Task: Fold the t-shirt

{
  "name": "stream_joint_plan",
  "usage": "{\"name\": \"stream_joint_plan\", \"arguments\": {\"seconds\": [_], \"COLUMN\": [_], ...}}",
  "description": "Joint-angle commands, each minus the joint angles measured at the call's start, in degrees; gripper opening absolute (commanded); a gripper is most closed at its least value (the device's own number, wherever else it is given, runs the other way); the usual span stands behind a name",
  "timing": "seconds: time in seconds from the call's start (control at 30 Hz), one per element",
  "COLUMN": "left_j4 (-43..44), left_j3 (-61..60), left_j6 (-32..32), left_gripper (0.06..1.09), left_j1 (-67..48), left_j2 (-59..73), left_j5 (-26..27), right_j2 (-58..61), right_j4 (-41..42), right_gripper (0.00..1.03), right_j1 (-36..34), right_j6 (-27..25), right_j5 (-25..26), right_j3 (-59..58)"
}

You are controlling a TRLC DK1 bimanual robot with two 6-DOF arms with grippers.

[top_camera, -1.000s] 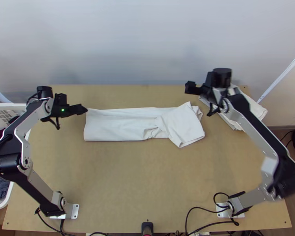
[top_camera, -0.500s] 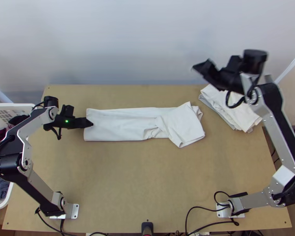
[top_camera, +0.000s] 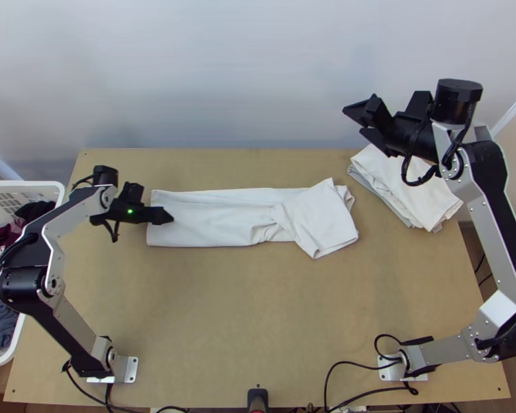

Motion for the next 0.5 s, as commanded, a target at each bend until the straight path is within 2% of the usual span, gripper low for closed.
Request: {"name": "stream_joint_plan", "arguments": {"seconds": [0.0,0.1,0.17,0.23,0.27,0.33,0.37,0.47], "left_j4": [0.37,0.80,0.89,2.12,2.83,4.58,4.76,4.76], "left_j3": [0.06,1.29,2.08,2.52,2.52,2.52,2.61,2.43], "left_j6": [-2.43,-4.72,-6.12,-8.14,-8.85,-10.08,-10.25,-10.17], "left_gripper": [0.97,0.96,0.84,0.64,0.50,0.15,0.10,0.10], "left_j1": [-3.09,-5.20,-6.43,-7.04,-7.04,-6.69,-6.25,-3.70], "left_j2": [2.93,3.02,3.02,2.75,2.49,2.31,2.23,1.88], "left_j5": [-0.55,-0.63,-1.25,-1.95,-1.86,-1.95,-1.95,-2.13], "right_j2": [-1.12,-1.12,-1.30,-1.38,-1.56,-1.65,-1.82,-2.26], "right_j4": [-0.43,-0.69,-0.78,-0.78,-0.86,-0.86,-0.86,-0.86], "right_gripper": [0.99,0.99,0.99,0.99,0.99,0.99,0.99,0.99], "right_j1": [0.00,0.00,0.00,0.09,0.09,0.09,0.09,0.00], "right_j6": [1.17,1.08,1.00,1.00,0.91,0.82,0.64,0.12], "right_j5": [-0.80,-0.80,-0.80,-0.80,-0.80,-0.71,-0.71,-0.71], "right_j3": [2.74,3.44,3.70,3.70,3.61,3.35,3.00,2.03]}}
